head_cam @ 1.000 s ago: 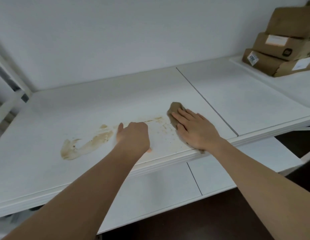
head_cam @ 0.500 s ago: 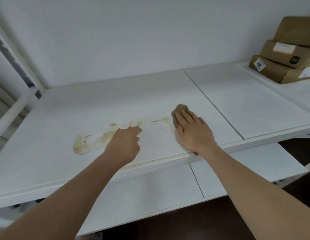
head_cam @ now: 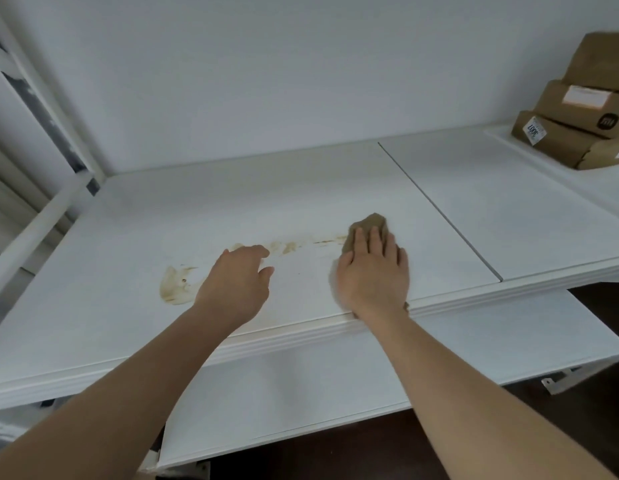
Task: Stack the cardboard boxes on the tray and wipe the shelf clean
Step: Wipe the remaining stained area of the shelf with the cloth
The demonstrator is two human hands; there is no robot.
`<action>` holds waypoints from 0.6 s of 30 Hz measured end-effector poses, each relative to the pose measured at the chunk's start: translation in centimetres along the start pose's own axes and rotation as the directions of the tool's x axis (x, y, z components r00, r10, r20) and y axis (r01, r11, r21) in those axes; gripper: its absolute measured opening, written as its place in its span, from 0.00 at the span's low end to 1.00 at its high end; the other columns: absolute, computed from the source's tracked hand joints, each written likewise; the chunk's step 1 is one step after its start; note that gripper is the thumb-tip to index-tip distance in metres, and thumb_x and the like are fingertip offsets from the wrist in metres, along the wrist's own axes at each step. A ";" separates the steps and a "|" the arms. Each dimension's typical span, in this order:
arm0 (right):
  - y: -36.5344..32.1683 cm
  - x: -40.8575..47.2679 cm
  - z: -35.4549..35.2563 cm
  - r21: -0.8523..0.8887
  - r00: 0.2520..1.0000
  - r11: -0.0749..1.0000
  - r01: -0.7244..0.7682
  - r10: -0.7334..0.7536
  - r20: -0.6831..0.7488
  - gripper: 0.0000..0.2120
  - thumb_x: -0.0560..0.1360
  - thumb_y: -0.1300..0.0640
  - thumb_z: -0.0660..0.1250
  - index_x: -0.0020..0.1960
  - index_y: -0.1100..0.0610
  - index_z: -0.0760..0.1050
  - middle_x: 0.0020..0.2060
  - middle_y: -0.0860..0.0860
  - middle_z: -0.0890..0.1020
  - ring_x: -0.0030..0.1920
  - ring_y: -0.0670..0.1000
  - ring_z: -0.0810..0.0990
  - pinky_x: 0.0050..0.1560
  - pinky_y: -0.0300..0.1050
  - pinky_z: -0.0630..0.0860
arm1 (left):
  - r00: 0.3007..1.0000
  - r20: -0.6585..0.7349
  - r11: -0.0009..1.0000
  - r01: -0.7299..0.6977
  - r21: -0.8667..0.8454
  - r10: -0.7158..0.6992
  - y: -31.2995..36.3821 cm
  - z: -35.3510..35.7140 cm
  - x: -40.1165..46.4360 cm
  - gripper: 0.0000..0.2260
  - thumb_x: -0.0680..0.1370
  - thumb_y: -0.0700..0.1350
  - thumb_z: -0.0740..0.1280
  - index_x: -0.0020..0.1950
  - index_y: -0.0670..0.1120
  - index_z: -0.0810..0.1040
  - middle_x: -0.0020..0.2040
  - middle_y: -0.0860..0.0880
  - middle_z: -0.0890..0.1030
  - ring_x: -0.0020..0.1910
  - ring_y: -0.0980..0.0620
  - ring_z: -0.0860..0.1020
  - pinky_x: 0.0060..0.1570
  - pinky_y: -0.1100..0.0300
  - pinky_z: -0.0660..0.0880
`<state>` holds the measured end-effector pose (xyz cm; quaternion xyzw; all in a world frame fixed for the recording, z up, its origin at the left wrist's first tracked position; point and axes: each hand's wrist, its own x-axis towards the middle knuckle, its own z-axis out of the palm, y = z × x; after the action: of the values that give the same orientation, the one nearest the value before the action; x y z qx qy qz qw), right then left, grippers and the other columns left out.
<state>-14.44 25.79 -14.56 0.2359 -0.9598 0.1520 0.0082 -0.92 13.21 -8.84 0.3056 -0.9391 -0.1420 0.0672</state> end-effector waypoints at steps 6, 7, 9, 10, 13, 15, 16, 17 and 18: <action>4.2 0.4 -1.0 -0.070 0.995 0.993 0.098 -0.099 -0.006 0.28 0.80 0.46 0.42 0.79 0.49 0.52 0.78 0.49 0.55 0.78 0.52 0.51 0.76 0.52 0.49 | 0.999 0.022 0.999 -0.033 -0.006 0.033 0.3 -0.3 0.2 0.19 0.81 0.46 0.60 0.72 0.47 0.67 0.71 0.51 0.70 0.70 0.49 0.65 0.68 0.59 0.59; 4.8 1.5 -1.1 -0.079 0.998 0.995 0.053 -0.054 -0.009 0.28 0.80 0.46 0.43 0.79 0.49 0.52 0.78 0.49 0.55 0.78 0.53 0.51 0.76 0.53 0.49 | 0.999 0.026 0.999 -0.043 0.003 0.042 0.0 -0.5 0.1 0.20 0.80 0.46 0.61 0.72 0.47 0.66 0.72 0.51 0.68 0.71 0.50 0.64 0.70 0.59 0.57; 4.6 3.2 -0.9 -0.074 0.999 0.997 -0.039 0.038 -0.011 0.27 0.81 0.46 0.43 0.79 0.51 0.51 0.79 0.51 0.54 0.78 0.55 0.50 0.76 0.55 0.48 | 0.999 0.022 0.999 -0.050 0.022 0.049 -0.9 -0.8 -0.2 0.21 0.80 0.46 0.61 0.73 0.47 0.64 0.73 0.50 0.66 0.73 0.52 0.62 0.72 0.59 0.54; 3.8 3.8 -0.7 -0.068 0.998 0.995 -0.068 0.067 -0.018 0.28 0.81 0.46 0.43 0.79 0.52 0.51 0.79 0.51 0.53 0.78 0.56 0.49 0.76 0.56 0.48 | 0.998 0.013 0.998 -0.055 0.031 0.054 -1.3 -0.9 -0.3 0.21 0.80 0.45 0.61 0.74 0.46 0.64 0.73 0.50 0.66 0.73 0.52 0.62 0.73 0.59 0.53; 0.5 4.1 0.4 -0.051 1.000 0.999 -0.006 0.006 0.007 0.28 0.81 0.46 0.42 0.80 0.54 0.49 0.79 0.52 0.51 0.78 0.56 0.47 0.77 0.54 0.46 | 0.999 0.014 0.998 -0.047 0.032 0.047 -2.3 -0.8 -0.3 0.27 0.78 0.48 0.65 0.75 0.46 0.61 0.76 0.47 0.61 0.75 0.52 0.57 0.73 0.58 0.51; -1.2 3.0 0.8 -0.037 0.990 0.990 0.136 -0.134 0.050 0.28 0.82 0.47 0.42 0.80 0.53 0.47 0.79 0.50 0.50 0.78 0.53 0.46 0.77 0.52 0.44 | 0.998 0.063 1.000 0.015 -0.009 -0.014 -2.4 -0.7 -0.2 0.38 0.72 0.53 0.72 0.76 0.46 0.57 0.78 0.45 0.54 0.77 0.50 0.52 0.74 0.55 0.49; -1.4 2.2 0.9 -0.036 0.975 0.976 0.214 -0.211 0.069 0.27 0.82 0.47 0.42 0.80 0.52 0.47 0.79 0.49 0.49 0.78 0.52 0.46 0.77 0.51 0.44 | 0.995 0.090 0.999 0.050 -0.016 -0.048 -2.3 -0.5 -0.2 0.44 0.69 0.55 0.75 0.77 0.46 0.54 0.78 0.44 0.51 0.77 0.48 0.50 0.75 0.53 0.48; -1.3 1.5 0.8 -0.030 0.954 0.956 0.292 -0.288 0.084 0.27 0.82 0.47 0.43 0.80 0.51 0.47 0.79 0.47 0.50 0.78 0.51 0.47 0.77 0.50 0.44 | 0.991 0.110 0.997 0.082 -0.004 -0.081 -2.2 -0.3 -0.1 0.49 0.66 0.57 0.76 0.77 0.46 0.52 0.78 0.43 0.48 0.77 0.46 0.48 0.74 0.50 0.46; -0.6 1.2 0.5 -0.024 0.927 0.931 0.365 -0.361 0.098 0.27 0.82 0.47 0.42 0.80 0.50 0.48 0.79 0.46 0.50 0.78 0.49 0.47 0.77 0.48 0.45 | 0.987 0.124 0.994 0.106 0.014 -0.107 -2.1 -0.2 -0.1 0.52 0.64 0.58 0.77 0.78 0.46 0.49 0.78 0.42 0.45 0.77 0.44 0.46 0.74 0.48 0.45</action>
<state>-15.15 24.59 -14.77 0.4158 -0.9020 0.1166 -0.0030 0.33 11.59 -9.31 0.3460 -0.9244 -0.1607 -0.0003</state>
